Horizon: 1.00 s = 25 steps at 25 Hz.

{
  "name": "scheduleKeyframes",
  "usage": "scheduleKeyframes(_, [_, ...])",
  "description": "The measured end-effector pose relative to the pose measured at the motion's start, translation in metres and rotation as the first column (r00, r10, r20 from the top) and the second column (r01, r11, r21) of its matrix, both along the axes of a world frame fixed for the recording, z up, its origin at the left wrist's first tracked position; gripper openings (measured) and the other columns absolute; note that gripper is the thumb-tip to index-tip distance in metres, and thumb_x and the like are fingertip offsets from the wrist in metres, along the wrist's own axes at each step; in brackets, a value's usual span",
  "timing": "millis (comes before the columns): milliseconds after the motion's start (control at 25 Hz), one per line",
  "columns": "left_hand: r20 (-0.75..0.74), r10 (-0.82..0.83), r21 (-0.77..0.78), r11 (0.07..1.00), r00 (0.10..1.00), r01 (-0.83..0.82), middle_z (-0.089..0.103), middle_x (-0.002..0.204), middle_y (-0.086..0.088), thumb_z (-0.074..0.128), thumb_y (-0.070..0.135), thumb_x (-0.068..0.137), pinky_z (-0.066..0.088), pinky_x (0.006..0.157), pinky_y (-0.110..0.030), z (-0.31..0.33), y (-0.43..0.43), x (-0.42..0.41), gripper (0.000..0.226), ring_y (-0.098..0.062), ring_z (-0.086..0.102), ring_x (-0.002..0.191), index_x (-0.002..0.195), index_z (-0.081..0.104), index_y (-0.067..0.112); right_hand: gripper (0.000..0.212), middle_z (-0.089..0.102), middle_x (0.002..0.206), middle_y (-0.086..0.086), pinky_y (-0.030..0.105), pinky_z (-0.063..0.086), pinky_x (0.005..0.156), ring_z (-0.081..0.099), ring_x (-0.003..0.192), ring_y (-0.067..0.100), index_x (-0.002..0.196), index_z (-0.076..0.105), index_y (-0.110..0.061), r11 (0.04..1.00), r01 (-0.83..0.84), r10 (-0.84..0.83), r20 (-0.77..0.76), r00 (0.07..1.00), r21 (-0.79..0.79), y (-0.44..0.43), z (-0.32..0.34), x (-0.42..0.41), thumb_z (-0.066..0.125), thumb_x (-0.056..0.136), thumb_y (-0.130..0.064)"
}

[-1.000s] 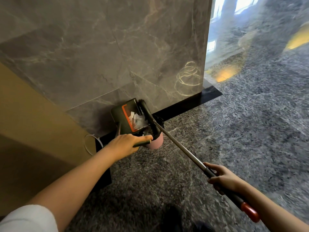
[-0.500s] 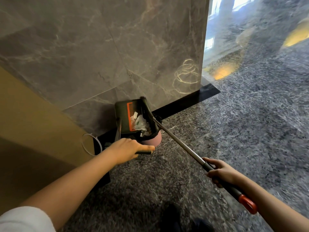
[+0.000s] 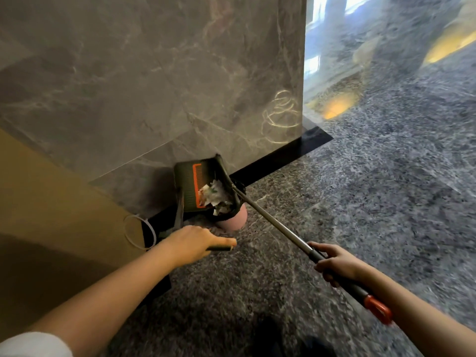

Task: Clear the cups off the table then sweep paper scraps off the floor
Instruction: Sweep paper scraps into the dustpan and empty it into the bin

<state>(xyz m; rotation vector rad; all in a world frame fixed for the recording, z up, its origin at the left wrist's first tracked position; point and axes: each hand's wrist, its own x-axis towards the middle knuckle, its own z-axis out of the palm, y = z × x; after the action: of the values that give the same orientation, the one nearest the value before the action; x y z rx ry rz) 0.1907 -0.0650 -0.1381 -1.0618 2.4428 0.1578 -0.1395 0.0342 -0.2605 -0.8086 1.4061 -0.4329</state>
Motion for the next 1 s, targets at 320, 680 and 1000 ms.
scheduleKeyframes(320, [-0.015,0.052,-0.054,0.997,0.999,-0.053,0.064,0.111,0.001,0.055,0.024,0.094,0.05,0.078,-0.036,0.011,-0.013,-0.008,0.071,-0.021,0.063,0.097,0.136,0.015,0.065,0.07,0.05,0.066,0.008,0.018,0.037,0.033,0.045,0.034,0.011,0.142,0.036,-0.022,0.999,-0.04,0.039,-0.01,0.999,-0.016,-0.001,0.005,-0.004,0.048,0.083,0.013])
scheduleKeyframes(680, [-0.002,0.041,-0.109,0.993,0.999,-0.041,0.061,0.106,0.0,0.051,0.026,0.096,0.046,0.074,-0.03,0.015,-0.009,-0.001,0.072,-0.019,0.062,0.093,0.139,0.005,0.061,0.075,0.056,0.08,0.009,0.024,0.042,0.037,0.049,0.042,0.012,0.146,0.028,-0.026,0.98,-0.168,0.155,-0.123,0.98,-0.108,0.009,0.014,0.0,0.052,0.084,0.008])
scheduleKeyframes(1000, [0.055,-0.013,-0.064,0.998,0.998,0.016,0.06,0.098,-0.002,0.048,0.017,0.096,0.046,0.072,-0.034,0.005,0.003,-0.002,0.077,-0.022,0.061,0.089,0.138,0.0,0.061,0.076,0.056,0.084,0.013,0.026,0.042,0.039,0.05,0.043,0.014,0.147,0.028,-0.027,0.979,-0.165,0.141,-0.179,0.974,-0.121,0.013,0.016,-0.013,0.052,0.084,0.009])
